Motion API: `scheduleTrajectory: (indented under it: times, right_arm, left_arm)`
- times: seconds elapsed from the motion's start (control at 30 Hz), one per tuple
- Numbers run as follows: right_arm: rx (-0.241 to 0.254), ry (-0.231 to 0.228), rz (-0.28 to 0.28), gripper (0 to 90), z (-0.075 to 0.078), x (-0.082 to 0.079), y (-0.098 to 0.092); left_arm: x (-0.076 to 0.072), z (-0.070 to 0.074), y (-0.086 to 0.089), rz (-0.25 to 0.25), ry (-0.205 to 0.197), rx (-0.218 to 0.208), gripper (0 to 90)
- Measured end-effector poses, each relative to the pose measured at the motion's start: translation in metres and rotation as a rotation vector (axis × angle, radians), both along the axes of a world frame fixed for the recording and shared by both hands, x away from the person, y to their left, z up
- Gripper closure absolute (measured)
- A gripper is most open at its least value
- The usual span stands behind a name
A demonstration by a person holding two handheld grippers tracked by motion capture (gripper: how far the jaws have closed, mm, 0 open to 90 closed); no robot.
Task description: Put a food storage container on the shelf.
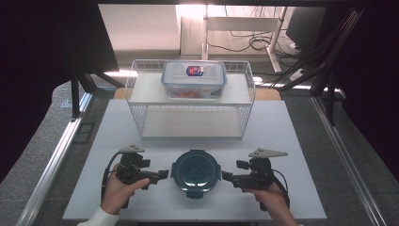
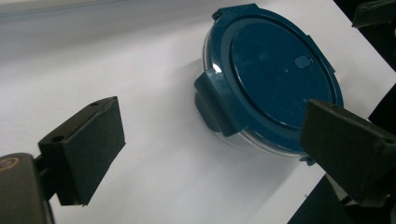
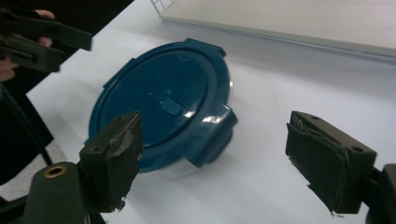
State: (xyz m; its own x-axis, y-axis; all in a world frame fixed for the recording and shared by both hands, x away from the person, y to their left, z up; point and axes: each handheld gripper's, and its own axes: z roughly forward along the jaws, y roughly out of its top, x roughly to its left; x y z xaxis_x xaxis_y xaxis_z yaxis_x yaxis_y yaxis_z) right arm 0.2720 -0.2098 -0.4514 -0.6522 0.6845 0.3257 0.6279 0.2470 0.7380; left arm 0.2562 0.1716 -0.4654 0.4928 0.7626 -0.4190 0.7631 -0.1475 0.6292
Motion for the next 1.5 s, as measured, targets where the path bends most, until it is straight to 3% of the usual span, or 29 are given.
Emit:
scheduleTrajectory:
  times: [0.17,0.23,0.27,0.37,0.43,0.67,0.7,0.73,0.83,1.07,1.2,1.27,1.37,1.5]
  right_arm:
    - [0.017,0.057,0.007,17.8,0.000,0.011,0.011]
    - [0.043,0.082,-0.008,17.8,-0.002,0.016,0.015]
    - [0.052,0.096,-0.012,17.8,-0.003,0.018,0.017]
    - [0.051,0.118,-0.024,17.1,-0.011,0.024,0.029]
    - [0.051,0.135,-0.030,16.8,-0.018,0.026,0.032]
    - [0.076,0.203,-0.055,17.3,-0.033,0.030,0.024]
    - [0.081,0.213,-0.052,17.4,-0.035,0.030,0.024]
    - [0.087,0.228,-0.050,17.6,-0.037,0.030,0.025]
    - [0.089,0.244,-0.044,18.3,-0.042,0.031,0.030]
    - [0.119,0.308,-0.021,21.0,-0.049,0.033,0.036]
    - [0.153,0.358,-0.016,25.0,-0.054,0.034,0.035]
    - [0.165,0.369,-0.017,27.7,-0.054,0.034,0.035]
    - [0.172,0.390,-0.029,29.4,-0.054,0.034,0.035]
    - [0.212,0.422,-0.047,33.7,-0.056,0.036,0.031]
  left_arm:
    - [0.013,-0.005,-0.009,-0.020,0.049,-0.063,6.3]
    - [0.019,-0.008,-0.011,-0.024,0.061,-0.107,7.7]
    - [0.022,-0.011,-0.010,-0.019,0.072,-0.151,9.4]
    - [0.025,-0.015,-0.012,-0.013,0.083,-0.135,11.6]
    - [0.025,-0.018,-0.011,-0.007,0.088,-0.153,12.9]
    - [0.028,-0.027,-0.015,-0.015,0.120,-0.142,12.8]
    - [0.029,-0.031,-0.017,-0.014,0.141,-0.178,12.4]
    - [0.029,-0.032,-0.018,-0.015,0.152,-0.186,11.5]
    - [0.030,-0.038,-0.021,-0.009,0.165,-0.173,11.0]
    - [0.030,-0.044,-0.026,-0.053,0.202,-0.204,14.1]
    - [0.031,-0.049,-0.027,-0.070,0.246,-0.264,18.3]
    - [0.031,-0.051,-0.028,-0.080,0.255,-0.270,23.4]
    - [0.031,-0.051,-0.029,-0.070,0.253,-0.258,28.6]
    - [0.031,-0.052,-0.026,-0.026,0.285,-0.303,33.2]
